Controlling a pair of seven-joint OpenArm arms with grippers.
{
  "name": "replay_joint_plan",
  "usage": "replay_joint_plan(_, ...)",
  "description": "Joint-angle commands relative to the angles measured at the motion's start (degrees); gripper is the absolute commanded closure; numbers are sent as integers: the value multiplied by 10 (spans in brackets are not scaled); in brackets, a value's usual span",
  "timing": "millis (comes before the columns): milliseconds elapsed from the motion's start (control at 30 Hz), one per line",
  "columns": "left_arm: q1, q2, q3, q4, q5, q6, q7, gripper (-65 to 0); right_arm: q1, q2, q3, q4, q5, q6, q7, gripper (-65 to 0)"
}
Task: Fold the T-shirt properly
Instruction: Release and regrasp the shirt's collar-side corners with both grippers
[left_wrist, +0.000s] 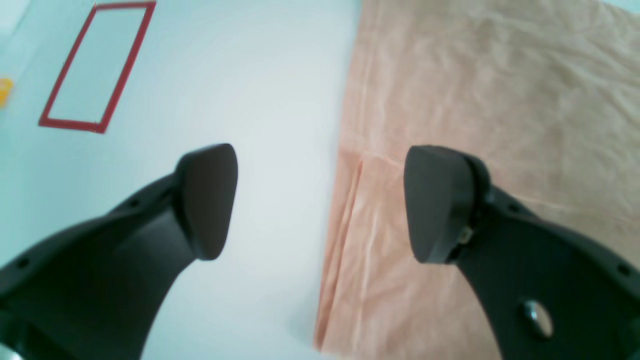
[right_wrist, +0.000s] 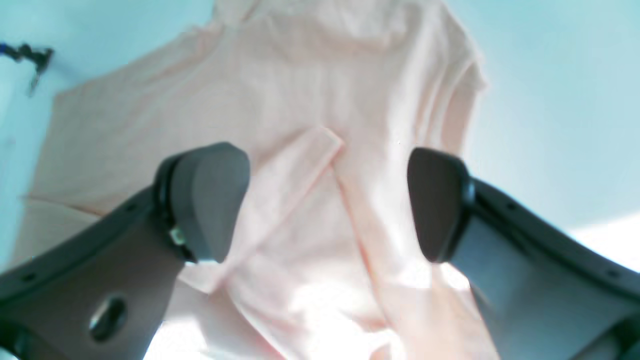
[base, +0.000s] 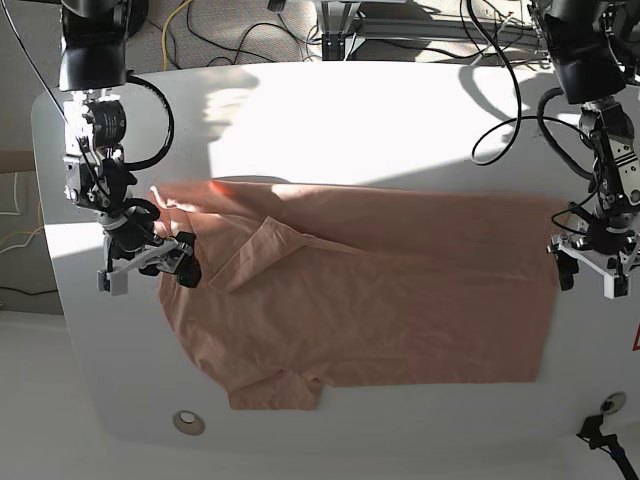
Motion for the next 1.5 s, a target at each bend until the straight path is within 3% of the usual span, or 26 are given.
replay_joint_plan(0,13,-9,-2,48,-4,-5,-40,-495,-12,23,6,40,-47,9,10,-504)
replay_joint_plan(133,79,-9,-2,97,-4,-5,-73,-495,-79,19,31,68,-154,18,12,-504)
replay_joint_plan(367,151,-9,-4,128,-5,-5,-80,-495,-123,-47,146,53,-262,137,13,-504)
replay_joint_plan(467,163,-7,-4,132,-5,-5,-80,-495,-122,-75,167,36,-293,168,12,-504)
replay_joint_plan(600,163,-7,-4,131,-5,-5,-80,-495,-125,-101,167,36,-308,179,12,-504)
replay_joint_plan(733,163,-7,-4,132,-5,-5,-78,-495,-127,-107,167,21,-308,179,18,-493)
replay_joint_plan(833,163,-8,-4,132,-5,-4,-77,-495,-127,-107,167,-21,-307,179,53,-390)
replay_joint_plan(1100,159,-5,-33,106,-7,-5,-76,-495,-128,-107,166,-55,-304,180,73,0)
replay_joint_plan(1167,159,-5,-33,83,-8,-7,-76,-495,-135,-107,165,-55,-304,180,73,0)
replay_joint_plan(1300,158,-6,-33,41,-40,-48,-76,-495,-137,-107,165,-55,-304,180,73,0)
replay_joint_plan(1467,135,-6,-32,-16,-42,-53,-77,-495,-138,-107,165,-54,-304,180,73,0)
